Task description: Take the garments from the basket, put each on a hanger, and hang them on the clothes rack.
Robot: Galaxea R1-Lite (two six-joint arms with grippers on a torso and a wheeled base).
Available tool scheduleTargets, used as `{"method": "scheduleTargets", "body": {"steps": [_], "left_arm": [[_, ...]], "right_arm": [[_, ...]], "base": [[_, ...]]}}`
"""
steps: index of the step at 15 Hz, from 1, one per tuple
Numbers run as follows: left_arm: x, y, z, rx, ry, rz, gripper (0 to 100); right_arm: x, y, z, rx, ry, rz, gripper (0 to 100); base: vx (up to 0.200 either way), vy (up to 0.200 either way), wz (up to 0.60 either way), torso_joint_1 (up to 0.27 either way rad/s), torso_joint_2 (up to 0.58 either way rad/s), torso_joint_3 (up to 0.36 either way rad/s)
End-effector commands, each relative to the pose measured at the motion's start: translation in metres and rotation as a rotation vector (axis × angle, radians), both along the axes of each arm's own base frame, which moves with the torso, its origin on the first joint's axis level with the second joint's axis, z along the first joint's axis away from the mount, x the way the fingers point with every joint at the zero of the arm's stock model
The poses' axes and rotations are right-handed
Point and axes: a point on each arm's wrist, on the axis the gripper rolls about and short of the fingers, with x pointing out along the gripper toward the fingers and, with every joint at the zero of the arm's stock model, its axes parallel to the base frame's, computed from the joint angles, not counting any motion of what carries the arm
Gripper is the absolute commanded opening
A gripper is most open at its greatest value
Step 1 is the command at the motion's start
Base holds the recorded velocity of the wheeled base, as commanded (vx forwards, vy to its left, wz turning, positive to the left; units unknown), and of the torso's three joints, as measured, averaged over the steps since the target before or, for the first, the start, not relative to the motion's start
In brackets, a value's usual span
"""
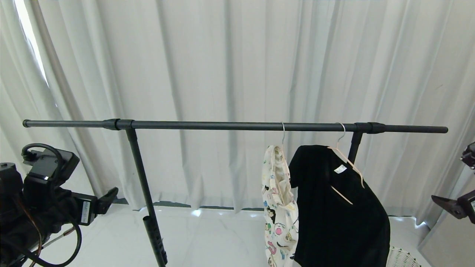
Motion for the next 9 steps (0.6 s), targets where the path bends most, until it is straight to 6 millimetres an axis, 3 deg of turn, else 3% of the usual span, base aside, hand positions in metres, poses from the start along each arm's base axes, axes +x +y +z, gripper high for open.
{"method": "scheduleTargets", "body": {"steps": [1, 9], "left_arm": [[0.0002, 0.0022, -0.0011, -0.001, 0.005, 0.012, 100], [-0.0022, 0.0011, -0.0014, -0.011, 0.002, 0.006, 100]], "right_arm": [[-0.0047, -0.0047, 0.0015, -0.002, -0.018, -0.029, 100], [-0.0084, -0.0111, -0.0012, -0.011, -0.079, -0.072, 100]], "base": [[-0.2, 0.0, 0.0, 0.007, 0.0, 0.007], [-0.2, 0.0, 0.0, 0.003, 0.0, -0.001]]}}
